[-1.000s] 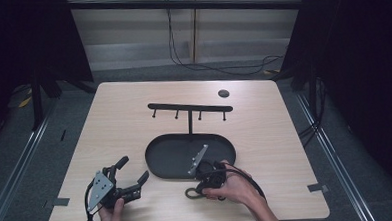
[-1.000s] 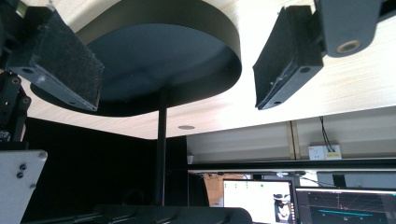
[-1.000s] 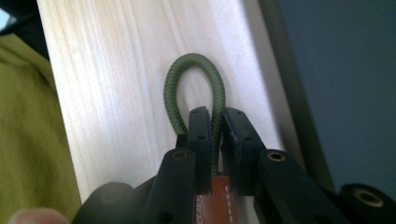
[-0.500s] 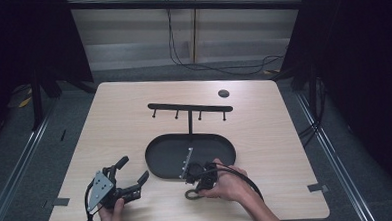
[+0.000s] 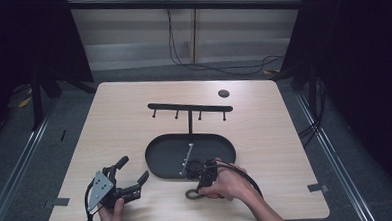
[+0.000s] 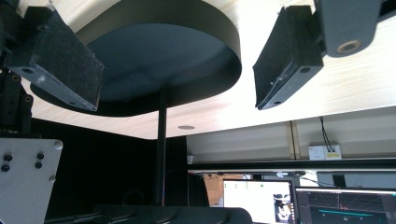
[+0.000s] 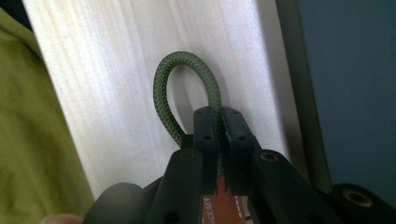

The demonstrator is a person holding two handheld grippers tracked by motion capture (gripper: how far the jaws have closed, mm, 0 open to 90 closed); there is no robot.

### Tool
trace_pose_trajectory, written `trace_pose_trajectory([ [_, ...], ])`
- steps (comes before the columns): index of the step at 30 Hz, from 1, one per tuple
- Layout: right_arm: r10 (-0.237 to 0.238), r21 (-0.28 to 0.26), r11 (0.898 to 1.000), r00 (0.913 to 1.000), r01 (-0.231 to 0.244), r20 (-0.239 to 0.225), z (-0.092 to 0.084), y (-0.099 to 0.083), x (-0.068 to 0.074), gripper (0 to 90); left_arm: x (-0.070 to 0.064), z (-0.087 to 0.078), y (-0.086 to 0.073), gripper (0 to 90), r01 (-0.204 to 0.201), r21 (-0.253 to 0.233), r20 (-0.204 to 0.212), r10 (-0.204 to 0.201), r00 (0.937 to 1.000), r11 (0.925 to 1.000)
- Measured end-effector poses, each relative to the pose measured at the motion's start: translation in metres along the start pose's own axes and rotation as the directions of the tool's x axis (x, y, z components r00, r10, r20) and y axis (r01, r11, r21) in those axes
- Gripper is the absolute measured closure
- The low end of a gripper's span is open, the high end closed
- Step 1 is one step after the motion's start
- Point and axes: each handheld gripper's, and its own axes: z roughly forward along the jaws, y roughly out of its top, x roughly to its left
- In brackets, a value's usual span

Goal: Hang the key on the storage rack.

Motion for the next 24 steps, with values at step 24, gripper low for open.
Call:
trace_pose_trajectory([
  [24,0.004,-0.021,1.0,0.999,-0.003,0.045,-0.079,-0.007,-0.009,85.7,0.0,0.0,0.0,15.6,0.0,0.0,0.0,0.0,1.0,1.0],
])
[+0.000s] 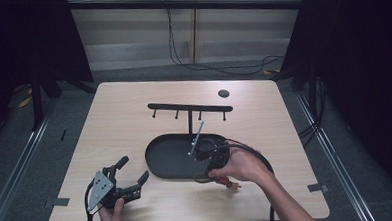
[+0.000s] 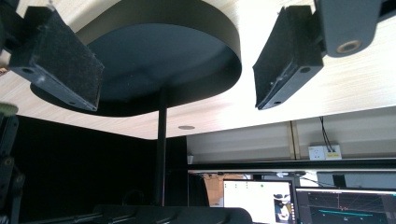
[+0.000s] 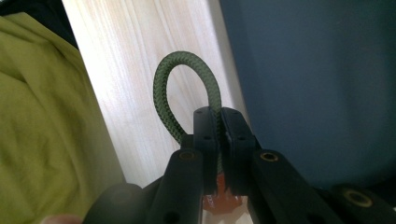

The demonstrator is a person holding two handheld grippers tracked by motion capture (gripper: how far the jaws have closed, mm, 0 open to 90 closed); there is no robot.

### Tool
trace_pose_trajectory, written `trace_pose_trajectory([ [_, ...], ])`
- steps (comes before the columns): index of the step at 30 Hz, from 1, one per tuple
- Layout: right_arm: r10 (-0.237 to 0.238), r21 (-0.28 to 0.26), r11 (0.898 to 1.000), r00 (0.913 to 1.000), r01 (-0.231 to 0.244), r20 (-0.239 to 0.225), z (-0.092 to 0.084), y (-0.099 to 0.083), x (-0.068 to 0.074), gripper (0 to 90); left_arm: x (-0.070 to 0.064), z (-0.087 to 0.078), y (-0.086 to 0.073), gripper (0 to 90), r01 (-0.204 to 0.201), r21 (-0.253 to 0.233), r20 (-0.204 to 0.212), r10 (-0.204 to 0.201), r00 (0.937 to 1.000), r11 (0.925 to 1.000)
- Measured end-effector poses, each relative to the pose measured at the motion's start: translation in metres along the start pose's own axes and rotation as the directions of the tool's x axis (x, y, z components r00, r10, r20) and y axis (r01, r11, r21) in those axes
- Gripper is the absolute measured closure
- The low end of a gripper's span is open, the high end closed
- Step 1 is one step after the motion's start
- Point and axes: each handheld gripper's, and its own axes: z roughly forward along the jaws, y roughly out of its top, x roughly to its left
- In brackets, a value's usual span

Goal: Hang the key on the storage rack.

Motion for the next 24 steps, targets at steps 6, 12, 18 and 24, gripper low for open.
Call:
trace_pose_trajectory([
  [6,0.02,-0.03,0.999,0.9997,-0.019,0.015,-0.021,-0.002,-0.002,85.7,0.0,0.0,0.0,15.6,0.0,0.0,0.0,0.0,1.0,1.0],
  [12,0.028,-0.034,0.999,0.9988,-0.027,0.041,-0.039,-0.002,-0.005,85.7,0.0,0.0,0.0,15.6,0.0,0.0,0.0,0.0,1.0,1.0],
  [18,0.021,-0.034,0.999,0.9986,-0.019,0.048,-0.053,0.001,-0.007,85.7,0.0,0.0,0.0,15.6,0.0,0.0,0.0,0.0,1.0,1.0],
  [24,0.008,-0.049,0.999,0.9987,-0.006,0.051,-0.066,0.009,-0.012,85.7,0.0,0.0,0.0,15.6,0.0,0.0,0.0,0.0,1.0,1.0],
])
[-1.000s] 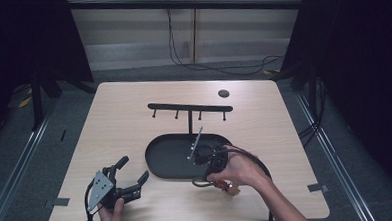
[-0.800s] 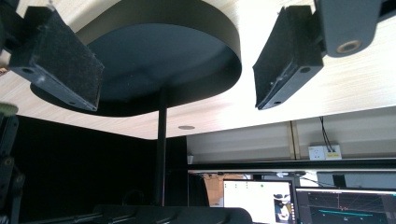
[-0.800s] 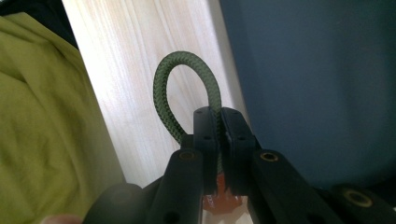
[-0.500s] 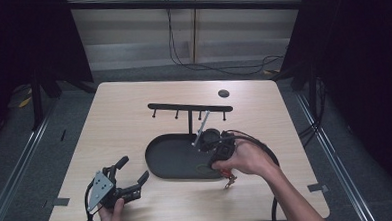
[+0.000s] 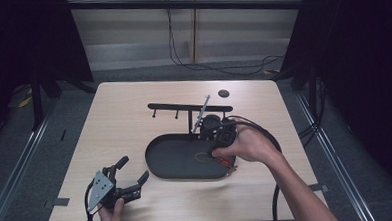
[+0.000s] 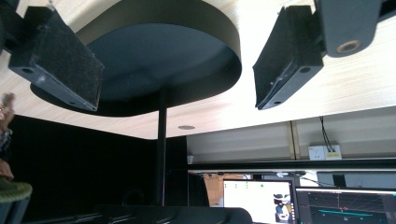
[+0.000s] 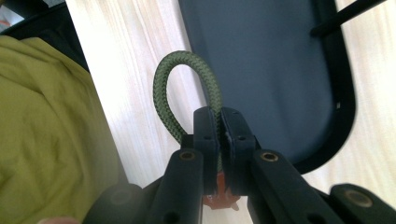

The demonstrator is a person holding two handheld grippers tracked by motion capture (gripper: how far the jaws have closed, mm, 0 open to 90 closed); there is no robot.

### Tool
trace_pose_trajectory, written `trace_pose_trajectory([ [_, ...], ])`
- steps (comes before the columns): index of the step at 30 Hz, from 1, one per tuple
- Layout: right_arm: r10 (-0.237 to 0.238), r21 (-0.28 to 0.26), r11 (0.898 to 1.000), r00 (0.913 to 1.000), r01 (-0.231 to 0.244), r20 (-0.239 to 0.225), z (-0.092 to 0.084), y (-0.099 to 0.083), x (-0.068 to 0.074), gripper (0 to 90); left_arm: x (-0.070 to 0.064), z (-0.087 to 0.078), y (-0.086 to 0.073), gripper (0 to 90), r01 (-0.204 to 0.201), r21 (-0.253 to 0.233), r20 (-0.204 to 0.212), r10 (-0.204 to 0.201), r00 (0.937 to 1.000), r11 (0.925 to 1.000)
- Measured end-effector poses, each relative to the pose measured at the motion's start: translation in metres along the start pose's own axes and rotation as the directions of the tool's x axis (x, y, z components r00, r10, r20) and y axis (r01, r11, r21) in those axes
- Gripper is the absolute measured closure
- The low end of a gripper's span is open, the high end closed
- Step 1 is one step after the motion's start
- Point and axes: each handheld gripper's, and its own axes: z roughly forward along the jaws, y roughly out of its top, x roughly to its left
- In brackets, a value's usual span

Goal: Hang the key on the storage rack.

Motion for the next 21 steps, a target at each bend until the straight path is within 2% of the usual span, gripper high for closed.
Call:
trace_pose_trajectory([
  [9,-0.018,0.019,1.0,0.9992,0.018,0.036,-0.018,0.021,-0.01,85.7,0.0,0.0,0.0,15.6,0.0,-0.001,0.0,0.0,1.0,1.0],
  [11,-0.017,0.017,1.0,0.9981,0.016,0.059,-0.022,0.026,-0.012,85.7,0.0,0.0,0.0,15.6,0.0,-0.001,0.0,0.0,1.0,1.0],
  [16,-0.034,0.002,0.999,0.997,0.034,0.07,-0.034,0.037,-0.018,85.7,0.0,0.0,0.0,15.6,0.0,0.0,0.0,0.0,1.0,1.0],
  [21,-0.023,0.019,1.0,0.997,0.022,0.074,-0.043,0.047,-0.027,85.7,0.0,0.0,0.0,15.6,0.005,0.0,0.0,-0.005,1.0,1.0],
])
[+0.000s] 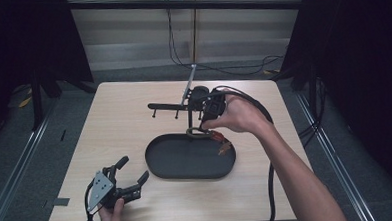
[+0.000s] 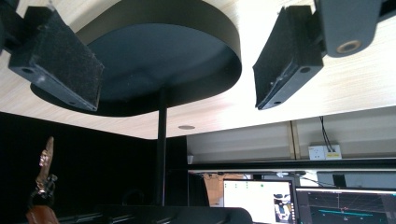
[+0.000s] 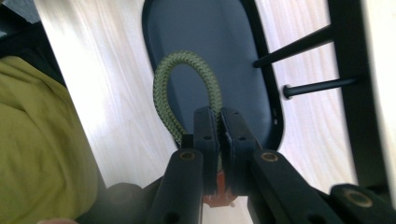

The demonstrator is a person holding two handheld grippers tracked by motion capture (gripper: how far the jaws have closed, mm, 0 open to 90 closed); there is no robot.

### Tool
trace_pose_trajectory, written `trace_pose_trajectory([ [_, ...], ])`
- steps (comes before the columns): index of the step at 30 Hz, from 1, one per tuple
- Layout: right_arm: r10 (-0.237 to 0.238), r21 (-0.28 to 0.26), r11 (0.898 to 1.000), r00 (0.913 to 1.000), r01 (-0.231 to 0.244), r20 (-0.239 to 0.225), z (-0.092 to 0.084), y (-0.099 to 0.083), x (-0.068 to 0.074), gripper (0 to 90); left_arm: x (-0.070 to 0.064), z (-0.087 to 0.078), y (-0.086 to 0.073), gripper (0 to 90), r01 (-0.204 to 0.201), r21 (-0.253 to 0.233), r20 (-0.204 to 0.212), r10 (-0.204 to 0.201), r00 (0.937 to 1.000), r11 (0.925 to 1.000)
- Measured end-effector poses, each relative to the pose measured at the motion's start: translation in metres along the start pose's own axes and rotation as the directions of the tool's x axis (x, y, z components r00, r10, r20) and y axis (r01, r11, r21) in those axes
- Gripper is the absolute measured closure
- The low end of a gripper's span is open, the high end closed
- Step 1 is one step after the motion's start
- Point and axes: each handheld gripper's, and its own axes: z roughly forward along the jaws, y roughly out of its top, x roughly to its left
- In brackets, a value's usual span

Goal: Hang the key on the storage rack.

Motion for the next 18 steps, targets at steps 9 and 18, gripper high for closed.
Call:
trace_pose_trajectory([
  [9,-0.015,0.038,0.999,0.9997,0.014,0.018,-0.005,0.016,-0.02,85.7,0.0,0.0,0.0,15.6,0.002,-0.006,-0.001,-0.002,1.0,1.0],
  [18,-0.004,0.045,0.999,0.9995,0.002,0.032,-0.002,0.027,-0.033,85.6,0.0,0.0,0.0,15.5,0.003,-0.007,0.0,-0.003,1.0,1.0],
])
